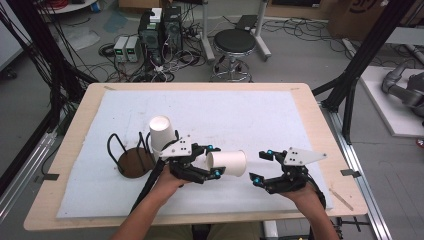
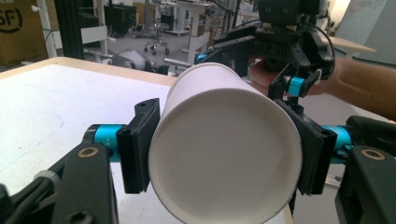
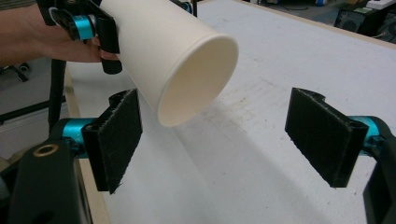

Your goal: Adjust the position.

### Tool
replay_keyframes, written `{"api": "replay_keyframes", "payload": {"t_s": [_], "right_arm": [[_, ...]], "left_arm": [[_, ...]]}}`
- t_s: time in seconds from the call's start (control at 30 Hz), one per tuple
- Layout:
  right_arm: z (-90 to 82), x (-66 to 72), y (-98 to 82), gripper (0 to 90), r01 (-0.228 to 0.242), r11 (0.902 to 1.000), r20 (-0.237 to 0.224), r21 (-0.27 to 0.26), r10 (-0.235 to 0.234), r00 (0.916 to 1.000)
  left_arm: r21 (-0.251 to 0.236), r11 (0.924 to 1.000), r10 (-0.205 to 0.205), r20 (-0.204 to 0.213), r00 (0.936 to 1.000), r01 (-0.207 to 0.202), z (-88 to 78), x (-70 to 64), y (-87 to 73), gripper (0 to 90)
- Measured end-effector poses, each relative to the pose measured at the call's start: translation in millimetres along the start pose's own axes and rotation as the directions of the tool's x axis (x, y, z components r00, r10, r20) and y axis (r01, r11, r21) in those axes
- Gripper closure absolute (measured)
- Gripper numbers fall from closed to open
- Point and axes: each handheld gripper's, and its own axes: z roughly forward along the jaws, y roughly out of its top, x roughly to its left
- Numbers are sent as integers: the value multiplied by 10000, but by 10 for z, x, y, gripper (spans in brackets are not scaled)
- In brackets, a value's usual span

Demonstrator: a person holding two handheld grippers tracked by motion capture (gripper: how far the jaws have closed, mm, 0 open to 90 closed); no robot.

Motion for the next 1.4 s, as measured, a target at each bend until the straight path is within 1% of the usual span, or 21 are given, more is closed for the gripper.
{"api": "replay_keyframes", "payload": {"t_s": [0.17, 0.3, 0.43, 0.47, 0.57, 0.7, 0.77, 0.8, 0.9, 1.03, 1.1, 1.17, 1.23, 1.27, 1.37, 1.4], "right_arm": [[17, 1, -66, 193, -199, 9998, -74, -34, 199, 9998], [29, 1, -102, 193, -282, 9996, -231, 17, 283, 9993], [40, 7, -127, 193, -392, 9992, -604, 23, 392, 9974], [47, 9, -132, 193, -359, 9994, -666, 22, 360, 9971], [63, 21, -136, 193, -385, 9992, -857, 44, 387, 9956], [90, 41, -130, 193, -359, 9993, -1138, -28, 354, 9929], [105, 57, -128, 193, -470, 9989, -1365, -60, 457, 9896], [115, 57, -126, 193, -419, 9990, -1449, -144, 394, 9887], [134, 70, -117, 193, -529, 9982, -1746, -276, 473, 9835], [141, 79, -106, 190, -622, 9967, -2219, -527, 491, 9738], [142, 86, -103, 190, -619, 9964, -2350, -573, 468, 9709], [147, 84, -99, 190, -564, 9956, -2436, -749, 365, 9692], [139, 90, -95, 207, -569, 9955, -2532, -763, 358, 9667], [137, 90, -96, 209, -559, 9952, -2598, -802, 333, 9651], [130, 75, -107, 223, -497, 9937, -2655, -1002, 214, 9639], [125, 73, -111, 229, -503, 9940, -2690, -976, 223, 9629]], "left_arm": [[-287, 9996, 57, 121, 9999, -54, 11, -29, -15, 345], [-367, 9993, 78, 163, 9998, -72, 18, -43, -17, 346], [-428, 9990, 125, 274, 9995, -113, 25, -57, -21, 346], [-438, 9990, 142, 290, 9995, -130, 28, -60, -22, 346], [-506, 9986, 189, 484, 9986, -164, 37, -72, -21, 347], [-662, 9978, 144, 766, 9970, -93, 56, -96, -13, 348], [-691, 9976, 163, 912, 9957, -100, 70, -109, -3, 348], [-722, 9974, 157, 988, 9950, -85, 80, -115, -1, 349], [-823, 9966, 110, 1196, 9928, -11, 101, -131, 4, 349], [-987, 9951, 139, 1476, 9890, 7, 125, -158, 22, 350], [-999, 9950, 102, 1600, 9871, 59, 138, -158, 21, 350], [-897, 9960, 125, 1662, 9860, 25, 149, -157, 14, 350], [-902, 9959, 102, 1749, 9845, 57, 161, -161, 5, 350], [-926, 9957, 99, 1757, 9844, 66, 162, -162, 4, 350], [-937, 9956, 107, 1782, 9839, 62, 164, -163, 3, 351], [-925, 9957, 110, 1782, 9839, 56, 165, -165, 3, 352]]}}
